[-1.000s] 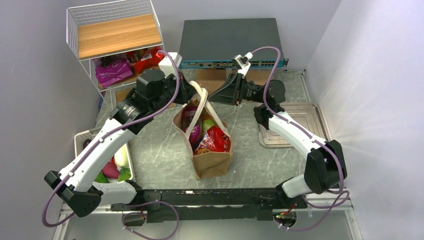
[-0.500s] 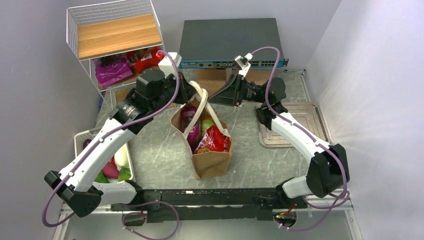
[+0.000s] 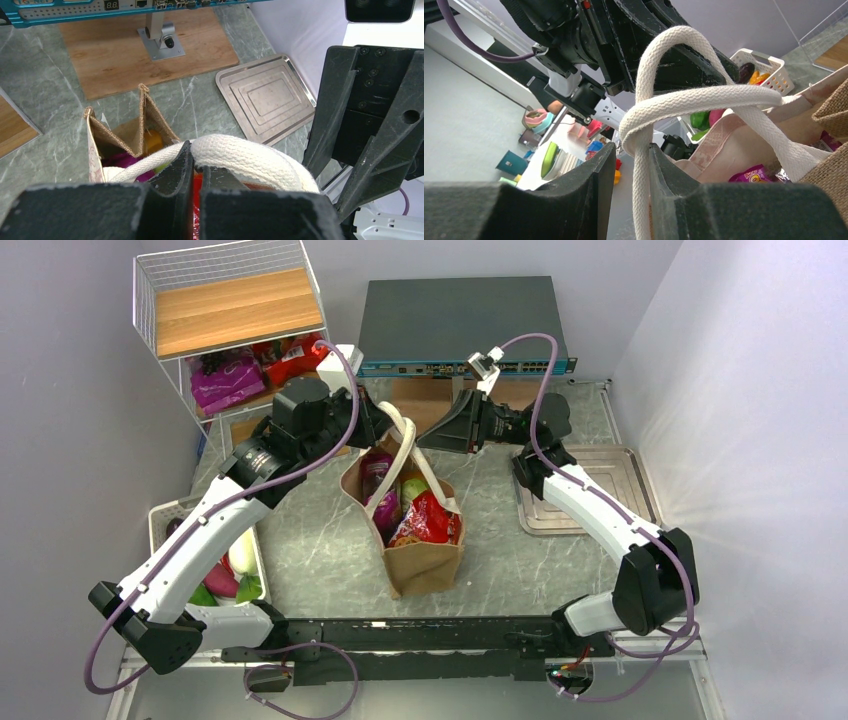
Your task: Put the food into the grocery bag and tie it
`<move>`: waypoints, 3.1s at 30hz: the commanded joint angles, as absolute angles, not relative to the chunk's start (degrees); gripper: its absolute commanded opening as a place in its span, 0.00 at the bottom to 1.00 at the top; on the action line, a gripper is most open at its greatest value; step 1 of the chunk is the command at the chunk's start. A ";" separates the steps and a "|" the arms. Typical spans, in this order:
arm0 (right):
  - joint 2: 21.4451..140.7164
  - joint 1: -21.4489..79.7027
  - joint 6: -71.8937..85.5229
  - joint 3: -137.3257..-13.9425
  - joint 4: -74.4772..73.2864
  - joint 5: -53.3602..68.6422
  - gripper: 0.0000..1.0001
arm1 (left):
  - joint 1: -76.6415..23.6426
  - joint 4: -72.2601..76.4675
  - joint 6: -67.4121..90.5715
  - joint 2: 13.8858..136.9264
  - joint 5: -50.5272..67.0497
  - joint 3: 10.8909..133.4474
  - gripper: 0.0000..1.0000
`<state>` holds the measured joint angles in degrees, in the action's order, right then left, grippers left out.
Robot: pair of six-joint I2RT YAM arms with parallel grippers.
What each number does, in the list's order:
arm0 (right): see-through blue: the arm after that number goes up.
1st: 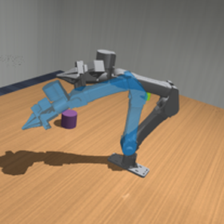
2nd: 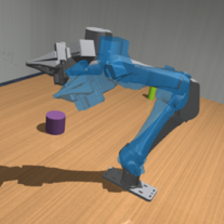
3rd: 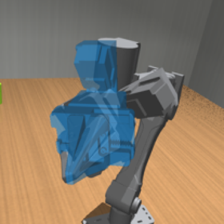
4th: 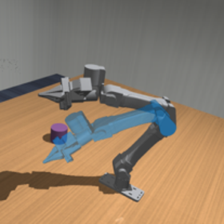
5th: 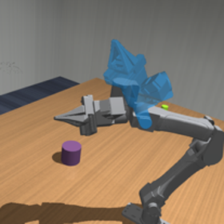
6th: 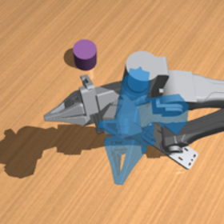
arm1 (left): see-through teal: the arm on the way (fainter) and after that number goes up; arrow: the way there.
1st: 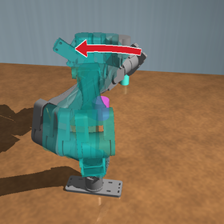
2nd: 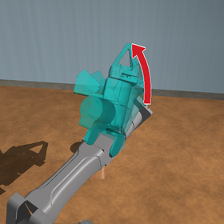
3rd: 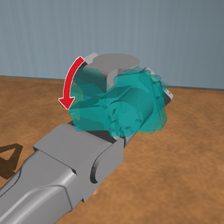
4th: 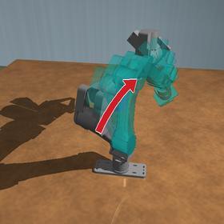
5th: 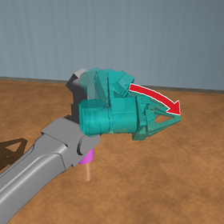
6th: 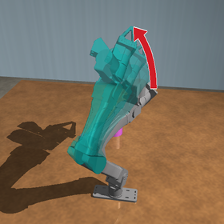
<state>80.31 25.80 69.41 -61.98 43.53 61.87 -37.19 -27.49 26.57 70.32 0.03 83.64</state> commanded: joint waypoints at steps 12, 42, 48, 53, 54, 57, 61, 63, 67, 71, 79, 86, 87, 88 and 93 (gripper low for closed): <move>76.38 23.25 63.78 -63.30 38.56 61.11 0.32 | -37.18 -21.43 26.72 68.86 0.15 88.39 0.00; 88.66 31.25 74.63 -51.59 80.12 64.36 0.35 | -37.10 -24.17 26.91 71.31 2.65 92.42 0.00; 94.08 31.41 88.88 -53.53 97.96 63.85 0.39 | -37.13 -26.13 28.62 73.13 2.08 94.76 0.00; 93.43 31.98 88.84 -55.38 97.94 64.78 0.41 | -37.06 -26.93 28.91 73.40 1.37 95.69 0.00; 93.00 31.94 88.61 -55.19 97.95 64.39 0.42 | -37.06 -27.13 28.98 73.59 1.25 95.97 0.00; 91.27 32.18 86.24 -53.89 95.96 62.02 0.44 | -37.05 -26.71 29.87 73.74 1.04 95.87 0.00; 87.89 34.05 78.73 -54.92 86.61 61.12 0.45 | -37.07 -25.76 31.78 73.47 0.70 94.78 0.00; 85.80 34.73 73.58 -54.86 81.51 59.93 0.47 | -37.09 -25.41 32.70 73.76 0.39 95.03 0.00; 82.86 35.65 66.38 -54.12 73.55 54.79 0.49 | -37.09 -26.00 34.01 74.77 0.27 96.95 0.00; 79.95 37.21 57.75 -51.37 66.31 47.90 0.50 | -37.08 -25.93 35.42 74.71 0.17 96.84 0.00; 76.45 41.02 44.68 -50.10 54.37 37.44 0.51 | -37.02 -27.34 33.32 74.46 0.17 97.41 0.00; 75.78 43.24 42.04 -50.90 51.39 29.56 0.49 | -36.79 -32.31 26.48 75.61 0.17 101.31 0.00; 75.47 43.68 40.91 -50.93 50.11 28.10 0.49 | -36.82 -32.68 26.19 75.48 0.18 101.37 0.00; 74.97 44.18 39.51 -51.06 48.70 26.76 0.49 | -36.83 -32.78 26.11 75.17 0.13 101.09 0.00; 76.21 46.38 38.09 -52.43 50.27 30.55 0.51 | -36.80 -32.26 25.94 73.49 -0.67 98.99 0.00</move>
<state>76.84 44.62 41.08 -49.10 46.78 29.98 -36.82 -39.75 27.07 77.10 0.08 96.47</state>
